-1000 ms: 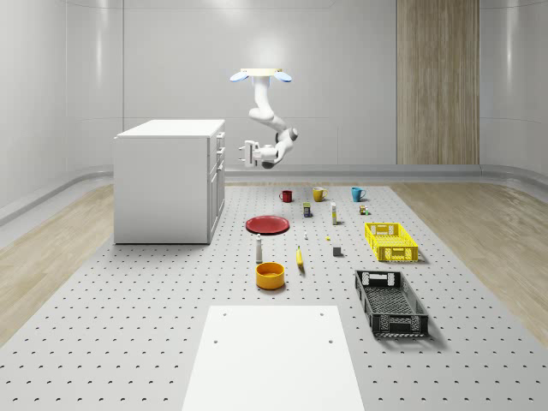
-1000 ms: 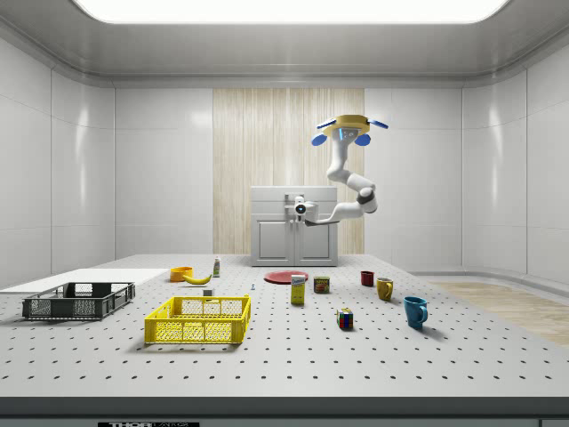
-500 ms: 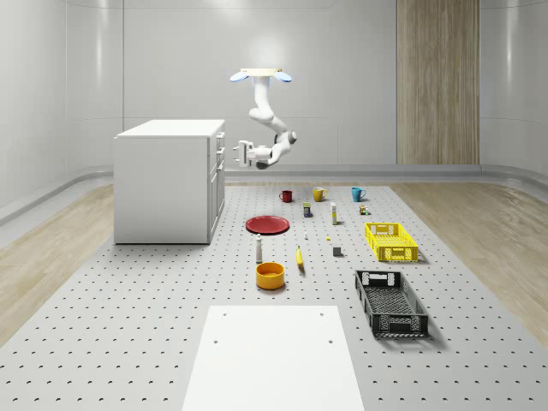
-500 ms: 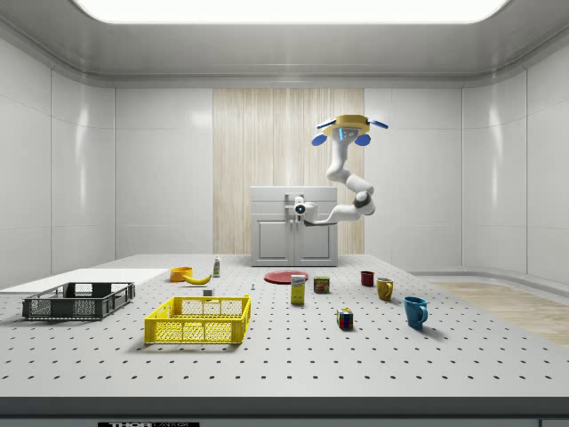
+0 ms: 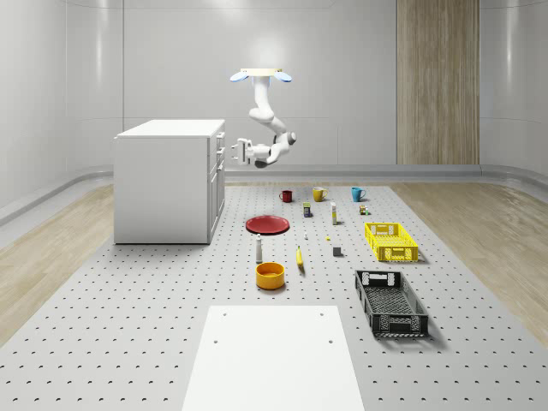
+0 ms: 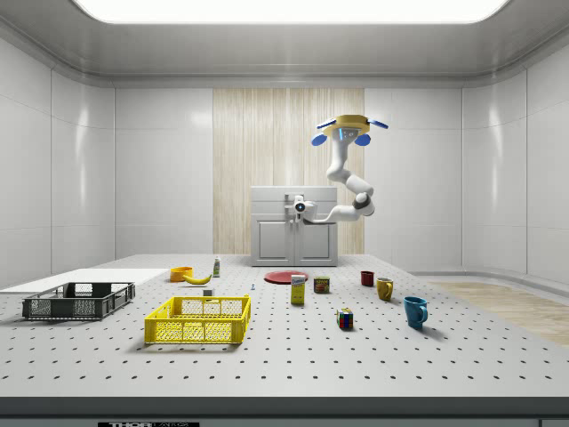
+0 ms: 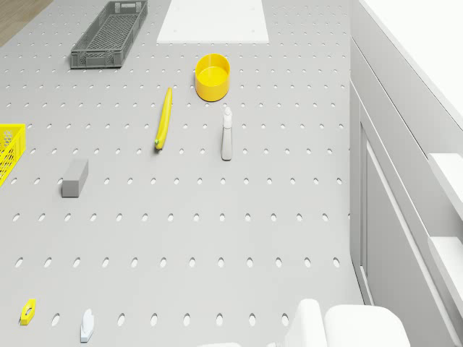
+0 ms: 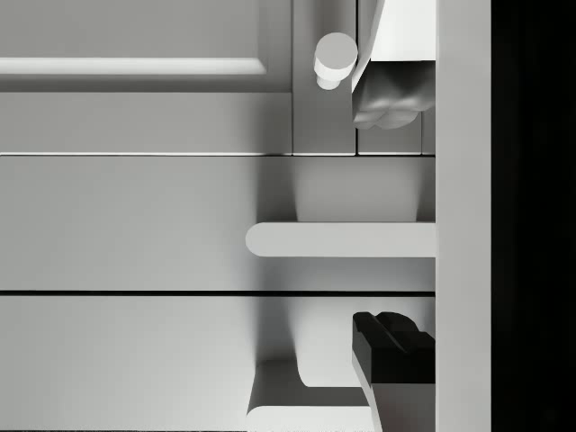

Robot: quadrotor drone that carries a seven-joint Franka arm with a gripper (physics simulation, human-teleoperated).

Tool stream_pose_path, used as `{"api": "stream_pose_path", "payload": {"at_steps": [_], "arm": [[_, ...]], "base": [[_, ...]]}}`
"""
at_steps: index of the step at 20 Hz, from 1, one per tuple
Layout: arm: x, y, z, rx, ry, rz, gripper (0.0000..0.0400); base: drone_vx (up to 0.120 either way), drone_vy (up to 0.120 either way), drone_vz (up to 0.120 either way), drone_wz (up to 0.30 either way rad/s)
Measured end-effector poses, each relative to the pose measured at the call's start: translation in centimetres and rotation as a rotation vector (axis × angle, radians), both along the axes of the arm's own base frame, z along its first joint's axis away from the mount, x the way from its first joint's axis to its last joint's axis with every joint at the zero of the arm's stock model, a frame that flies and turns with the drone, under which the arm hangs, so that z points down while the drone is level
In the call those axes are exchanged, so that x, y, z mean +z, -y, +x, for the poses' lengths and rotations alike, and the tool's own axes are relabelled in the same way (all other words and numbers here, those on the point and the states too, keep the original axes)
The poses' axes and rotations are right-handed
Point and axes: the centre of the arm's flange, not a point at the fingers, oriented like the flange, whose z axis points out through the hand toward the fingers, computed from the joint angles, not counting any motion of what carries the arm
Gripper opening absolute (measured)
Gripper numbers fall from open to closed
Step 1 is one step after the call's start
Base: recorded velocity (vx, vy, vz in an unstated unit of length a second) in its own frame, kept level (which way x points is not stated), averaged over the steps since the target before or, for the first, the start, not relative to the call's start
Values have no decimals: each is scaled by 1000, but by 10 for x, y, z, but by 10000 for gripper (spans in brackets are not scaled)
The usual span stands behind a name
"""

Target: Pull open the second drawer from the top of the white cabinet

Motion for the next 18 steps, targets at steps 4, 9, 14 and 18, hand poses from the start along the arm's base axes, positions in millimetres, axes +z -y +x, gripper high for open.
{"api": "stream_pose_path", "payload": {"at_steps": [4, 9, 14, 18], "arm": [[-2, -7, 0, 0, 0, 0, 300], [-3, -20, 0, 0, 0, 0, 300], [-3, -38, 0, 0, 0, 0, 300], [-3, -48, 0, 0, 0, 0, 300]], "base": [[0, 0, 0, 0], [0, 0, 0, 0], [0, 0, 0, 0], [0, 0, 0, 0]]}}
